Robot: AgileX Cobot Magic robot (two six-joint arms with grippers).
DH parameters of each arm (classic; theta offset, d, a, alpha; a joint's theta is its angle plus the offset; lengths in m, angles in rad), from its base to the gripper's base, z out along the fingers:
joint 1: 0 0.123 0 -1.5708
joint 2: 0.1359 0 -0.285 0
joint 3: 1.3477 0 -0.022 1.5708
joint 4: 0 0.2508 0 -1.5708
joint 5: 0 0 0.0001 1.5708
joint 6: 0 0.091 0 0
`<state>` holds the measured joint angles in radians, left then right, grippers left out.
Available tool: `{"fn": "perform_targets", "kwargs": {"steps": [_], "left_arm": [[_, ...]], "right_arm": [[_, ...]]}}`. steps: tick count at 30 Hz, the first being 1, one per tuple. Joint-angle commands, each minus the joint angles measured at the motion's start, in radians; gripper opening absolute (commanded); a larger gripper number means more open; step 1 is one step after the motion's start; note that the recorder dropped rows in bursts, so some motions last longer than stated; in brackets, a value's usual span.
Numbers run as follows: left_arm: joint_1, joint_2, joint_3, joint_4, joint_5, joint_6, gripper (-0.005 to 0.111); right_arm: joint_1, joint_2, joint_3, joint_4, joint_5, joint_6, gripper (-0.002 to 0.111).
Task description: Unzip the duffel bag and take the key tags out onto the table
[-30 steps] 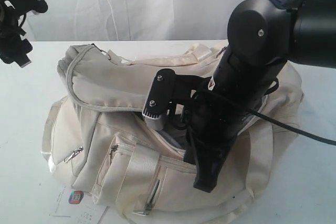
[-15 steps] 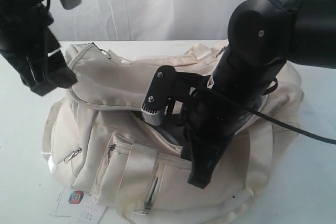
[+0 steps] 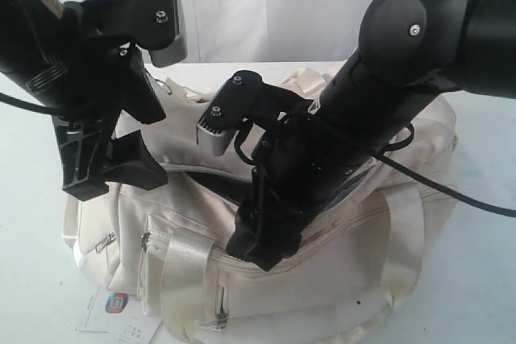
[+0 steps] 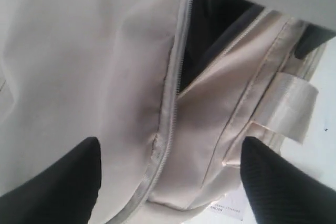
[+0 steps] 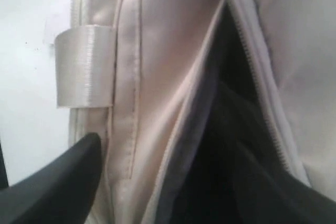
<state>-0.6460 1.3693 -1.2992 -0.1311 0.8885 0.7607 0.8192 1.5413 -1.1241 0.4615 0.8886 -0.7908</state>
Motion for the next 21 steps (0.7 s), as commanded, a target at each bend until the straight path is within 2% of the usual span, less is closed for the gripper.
{"fn": "perform_targets", "kwargs": {"steps": [1, 4, 13, 15, 21], "left_arm": [[-0.005, 0.011, -0.005, -0.078, 0.024, 0.114, 0.076], [-0.005, 0.023, -0.005, -0.085, 0.029, 0.159, 0.076], [-0.005, 0.051, -0.005, 0.048, 0.049, 0.155, 0.074], [-0.005, 0.055, -0.005, 0.076, 0.049, 0.136, 0.069], [-0.005, 0.057, -0.005, 0.156, 0.046, 0.074, 0.038]], "right_arm": [[-0.001, -0.008, -0.003, 0.041, 0.013, -0.038, 0.066], [-0.001, -0.020, -0.003, 0.033, 0.002, -0.038, 0.066], [-0.001, -0.128, -0.003, 0.007, -0.014, -0.037, 0.066], [-0.001, -0.146, -0.003, -0.003, -0.016, -0.034, 0.066], [-0.001, -0.163, -0.003, -0.034, -0.016, -0.012, 0.066]]}}
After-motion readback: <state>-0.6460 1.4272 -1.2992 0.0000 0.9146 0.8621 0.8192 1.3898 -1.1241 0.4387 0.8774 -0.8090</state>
